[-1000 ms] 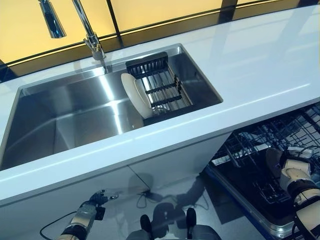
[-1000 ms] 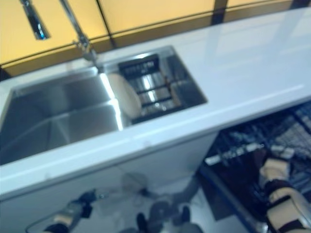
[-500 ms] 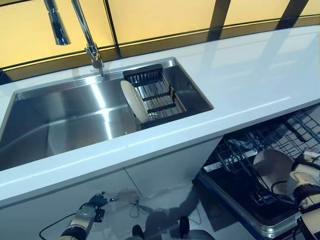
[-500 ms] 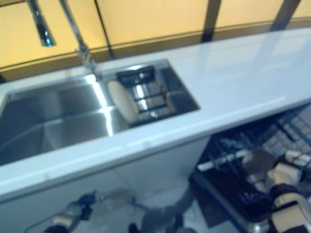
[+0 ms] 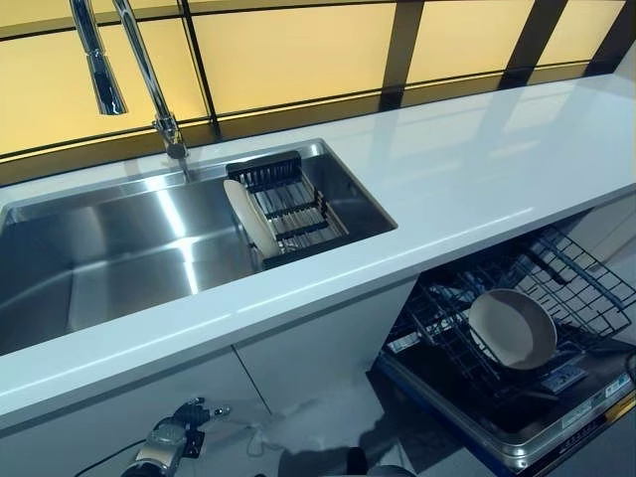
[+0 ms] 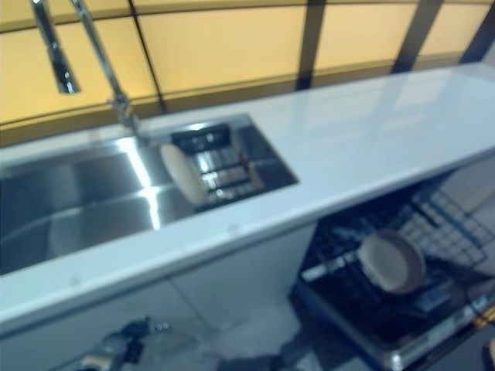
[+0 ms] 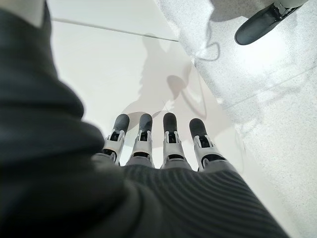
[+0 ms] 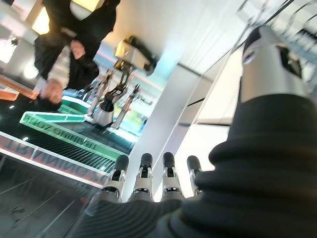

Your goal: Take plates into dishwasher

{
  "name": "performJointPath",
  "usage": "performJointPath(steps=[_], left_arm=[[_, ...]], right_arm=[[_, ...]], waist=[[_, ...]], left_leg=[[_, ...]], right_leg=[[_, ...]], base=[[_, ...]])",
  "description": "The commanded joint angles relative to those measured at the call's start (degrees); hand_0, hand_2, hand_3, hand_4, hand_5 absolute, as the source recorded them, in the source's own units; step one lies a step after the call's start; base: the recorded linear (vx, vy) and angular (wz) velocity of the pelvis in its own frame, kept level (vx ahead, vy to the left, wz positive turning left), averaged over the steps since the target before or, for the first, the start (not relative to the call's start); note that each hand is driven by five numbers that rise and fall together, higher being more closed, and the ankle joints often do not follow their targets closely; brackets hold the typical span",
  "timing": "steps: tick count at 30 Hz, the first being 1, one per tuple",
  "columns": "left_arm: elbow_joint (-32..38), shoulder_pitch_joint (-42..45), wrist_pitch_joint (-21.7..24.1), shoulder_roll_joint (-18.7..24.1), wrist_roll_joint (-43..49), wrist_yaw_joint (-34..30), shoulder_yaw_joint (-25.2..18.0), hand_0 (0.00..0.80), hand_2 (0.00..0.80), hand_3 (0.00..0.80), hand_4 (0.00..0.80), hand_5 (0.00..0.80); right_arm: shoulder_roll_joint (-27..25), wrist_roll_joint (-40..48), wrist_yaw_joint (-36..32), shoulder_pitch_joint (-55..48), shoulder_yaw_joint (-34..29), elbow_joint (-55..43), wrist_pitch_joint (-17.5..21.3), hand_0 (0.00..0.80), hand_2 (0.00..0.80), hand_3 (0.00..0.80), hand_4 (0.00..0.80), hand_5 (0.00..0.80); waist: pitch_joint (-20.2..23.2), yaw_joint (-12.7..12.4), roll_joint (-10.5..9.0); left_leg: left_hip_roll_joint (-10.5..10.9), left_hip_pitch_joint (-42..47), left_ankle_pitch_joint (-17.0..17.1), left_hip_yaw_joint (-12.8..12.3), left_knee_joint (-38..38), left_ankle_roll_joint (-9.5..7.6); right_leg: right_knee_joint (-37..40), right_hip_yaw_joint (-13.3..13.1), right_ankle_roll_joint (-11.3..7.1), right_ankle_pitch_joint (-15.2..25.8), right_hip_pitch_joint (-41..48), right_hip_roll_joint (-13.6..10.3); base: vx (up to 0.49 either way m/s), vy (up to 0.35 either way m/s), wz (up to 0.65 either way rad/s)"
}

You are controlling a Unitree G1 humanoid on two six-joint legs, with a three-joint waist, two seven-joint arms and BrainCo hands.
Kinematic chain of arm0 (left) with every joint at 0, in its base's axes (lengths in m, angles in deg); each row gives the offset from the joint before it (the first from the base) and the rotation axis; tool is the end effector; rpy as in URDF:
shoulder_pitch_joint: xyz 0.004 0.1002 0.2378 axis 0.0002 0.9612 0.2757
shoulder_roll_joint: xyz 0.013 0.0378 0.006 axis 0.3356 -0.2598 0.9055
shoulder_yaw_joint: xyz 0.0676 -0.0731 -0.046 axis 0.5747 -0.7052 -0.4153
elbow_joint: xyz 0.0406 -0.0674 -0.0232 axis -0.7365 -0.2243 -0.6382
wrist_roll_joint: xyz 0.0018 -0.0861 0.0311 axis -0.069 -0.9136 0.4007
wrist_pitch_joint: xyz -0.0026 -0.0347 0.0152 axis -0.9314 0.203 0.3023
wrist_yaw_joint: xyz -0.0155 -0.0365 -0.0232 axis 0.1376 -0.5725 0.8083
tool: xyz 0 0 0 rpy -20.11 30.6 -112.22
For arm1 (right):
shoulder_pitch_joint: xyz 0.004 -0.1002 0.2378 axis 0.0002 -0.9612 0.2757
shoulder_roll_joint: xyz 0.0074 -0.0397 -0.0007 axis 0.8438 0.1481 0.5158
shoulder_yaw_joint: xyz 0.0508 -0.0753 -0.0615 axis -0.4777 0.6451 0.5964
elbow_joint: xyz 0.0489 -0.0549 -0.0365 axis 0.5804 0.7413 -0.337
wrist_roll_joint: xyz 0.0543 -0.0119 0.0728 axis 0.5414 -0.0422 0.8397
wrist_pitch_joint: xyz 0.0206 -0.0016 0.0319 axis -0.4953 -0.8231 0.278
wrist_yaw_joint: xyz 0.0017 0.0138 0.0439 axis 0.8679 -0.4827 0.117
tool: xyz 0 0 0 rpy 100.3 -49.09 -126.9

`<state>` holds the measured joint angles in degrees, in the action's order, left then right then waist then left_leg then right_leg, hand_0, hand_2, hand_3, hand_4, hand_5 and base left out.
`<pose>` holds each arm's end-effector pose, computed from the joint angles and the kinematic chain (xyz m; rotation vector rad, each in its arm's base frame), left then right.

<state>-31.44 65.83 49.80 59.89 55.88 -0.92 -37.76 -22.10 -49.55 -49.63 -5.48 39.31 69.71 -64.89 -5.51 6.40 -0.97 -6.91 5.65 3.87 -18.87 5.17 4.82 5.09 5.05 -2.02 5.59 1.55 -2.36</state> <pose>0.1269 0.2637 -0.0788 0.3639 1.0630 0.0918 0.1896 -0.4381 0.1538 -1.7848 1.0115 -0.8320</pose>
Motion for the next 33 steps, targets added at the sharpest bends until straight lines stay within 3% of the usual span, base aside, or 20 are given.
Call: performJointPath(steps=[1, 6, 8, 16, 22, 26, 27, 28, 29, 32, 33], left_arm=[[-1.09, -2.17, 1.66, 1.94, 0.07, 0.25, 1.82, 0.0, 0.0, 0.0, 0.0, 0.0], [-1.14, -1.69, 1.98, 2.09, -0.93, 1.01, 1.93, 0.0, 0.0, 0.0, 0.0, 0.0], [-1.25, -1.89, 2.04, 2.33, -1.71, 1.37, 2.37, 0.0, 0.0, 0.0, 0.0, 0.0], [-1.59, -1.45, 2.28, 2.53, -3.32, 3.01, 3.5, 0.0, 0.0, 0.0, 0.0, 0.0], [-0.97, 0.01, 2.54, 3.25, -5.29, 4.64, 3.46, 0.0, 0.0, 0.0, 0.0, 0.0], [-0.13, 1.58, 1.14, 3.59, -7.74, 6.14, 2.75, 0.0, 0.0, 0.0, 0.0, 0.0], [-2.57, 3.78, 6.48, -2.5, -3.28, 9.32, 1.56, 0.0, 0.0, 0.0, 0.0, 0.0], [-3.26, 4.38, 7.76, -3.14, -2.43, 10.29, 1.2, 0.0, 0.0, 0.0, 0.0, 0.0], [-2.74, 6.75, 9.45, -1.59, -3.06, 10.03, 1.34, 0.0, 0.0, 0.0, 0.0, 0.0], [-0.72, 8.14, 8.12, -1.48, -4.64, 11.71, 2.34, 0.0, 0.0, 0.0, 0.0, 0.0], [-0.08, 7.8, 6.3, -0.42, -5.53, 11.11, 2.11, 0.0, 0.0, 0.0, 0.0, 0.0]], right_arm=[[-4.28, 1.23, 2.51, 7.69, 2.35, 2.58, 0.16, 0.0, 0.0, 0.0, 0.0, 0.0], [-9.09, 2.73, 1.5, 13.58, 4.12, 3.44, -0.51, 0.0, 0.0, 0.0, 0.0, 0.0], [-11.58, 3.88, 2.78, 17.45, 5.3, 3.81, 0.88, 0.0, 0.0, 0.0, 0.0, 0.0], [-17.96, 4.69, 5.04, 34.28, 16.09, 2.12, 3.4, 0.0, 0.0, 0.0, 0.0, 0.0], [-20.94, 4.25, 6.73, 60.79, 40.32, -4.92, 11.34, 0.0, 0.0, 0.0, 0.0, 0.0], [-19.03, 0.93, 7.49, 78.37, 57.04, -11.14, 19.3, 0.0, 0.0, 0.0, 0.0, 0.0], [-20.14, -6.0, 2.17, 76.31, 52.04, -21.48, 16.49, 0.0, 0.0, 0.0, 0.0, 0.0], [-20.65, -8.01, 1.63, 71.68, 46.92, -23.55, 16.7, 0.0, 0.0, 0.0, 0.0, 0.0], [-20.91, -7.62, 4.83, 70.9, 49.24, -25.4, 18.71, 0.0, 0.0, 0.0, 0.0, 0.0], [-18.99, -10.46, 4.96, 72.81, 51.47, -28.57, 24.32, 0.0, 0.0, 0.0, 0.0, 0.0], [-17.15, -9.39, 6.43, 74.55, 53.9, -28.23, 30.52, 0.0, 0.0, 0.0, 0.0, 0.0]], waist=[[1.54, -0.89, -2.74], [1.65, -0.92, -3.04], [1.58, -1.1, -3.28], [1.78, -2.01, -4.12], [1.91, -3.6, -5.26], [2.47, -5.06, -5.52], [1.95, -6.73, -4.51], [2.26, -6.88, -5.11], [1.81, -7.61, -5.87], [1.09, -8.54, -6.1], [1.25, -9.29, -6.09]], left_leg=[[-2.18, 4.83, -3.43, 1.59, -0.17, 1.02], [-2.17, 4.94, -3.38, 1.48, -0.17, 1.09], [-2.24, 4.99, -3.3, 1.5, -0.17, 1.18], [-2.18, 4.74, -3.06, 2.22, -0.17, 1.35], [-2.01, 3.76, -2.55, 3.72, -0.17, 1.62], [-1.64, 2.88, -2.28, 5.13, -0.17, 1.56], [-1.45, 2.09, -2.38, 5.61, -0.17, 1.47], [-1.37, 1.53, -2.19, 5.76, -0.17, 1.42], [-1.25, 1.24, -1.93, 6.92, -0.17, 2.18], [-0.86, 1.45, -1.82, 7.86, -0.17, 2.0], [-0.67, 1.13, -1.54, 8.52, -0.17, 1.81]], right_leg=[[-0.09, -2.56, -6.83, 0.96, -0.62, -3.17], [-0.09, -2.27, -6.69, 0.92, -0.43, -3.26], [-0.09, -1.81, -6.66, 0.93, -0.33, -3.36], [-0.09, 0.0, -6.51, 0.45, 0.42, -3.6], [-0.09, 3.06, -6.53, -0.24, 1.34, -4.21], [-0.09, 5.47, -6.53, -0.81, 2.18, -4.68], [-0.09, 6.86, -6.94, -0.8, 2.23, -4.84], [-0.09, 7.21, -7.01, -0.6, 1.86, -4.92], [-0.09, 7.97, -7.39, -1.05, 2.26, -4.86], [-0.09, 9.27, -7.27, -1.28, 3.46, -5.27], [-0.09, 9.9, -7.17, -1.36, 3.87, -5.49]], base=[[0.002, 0.034, -0.02], [-0.001, 0.009, -0.02], [0.0, 0.0, 0.0], [0.001, -0.004, 0.0], [0.008, -0.035, 0.08], [0.028, -0.044, 0.23], [-0.025, -0.137, 0.22], [-0.036, -0.124, 0.12], [0.01, -0.015, 0.14], [0.069, 0.019, 0.36], [0.058, 0.012, 0.36]])
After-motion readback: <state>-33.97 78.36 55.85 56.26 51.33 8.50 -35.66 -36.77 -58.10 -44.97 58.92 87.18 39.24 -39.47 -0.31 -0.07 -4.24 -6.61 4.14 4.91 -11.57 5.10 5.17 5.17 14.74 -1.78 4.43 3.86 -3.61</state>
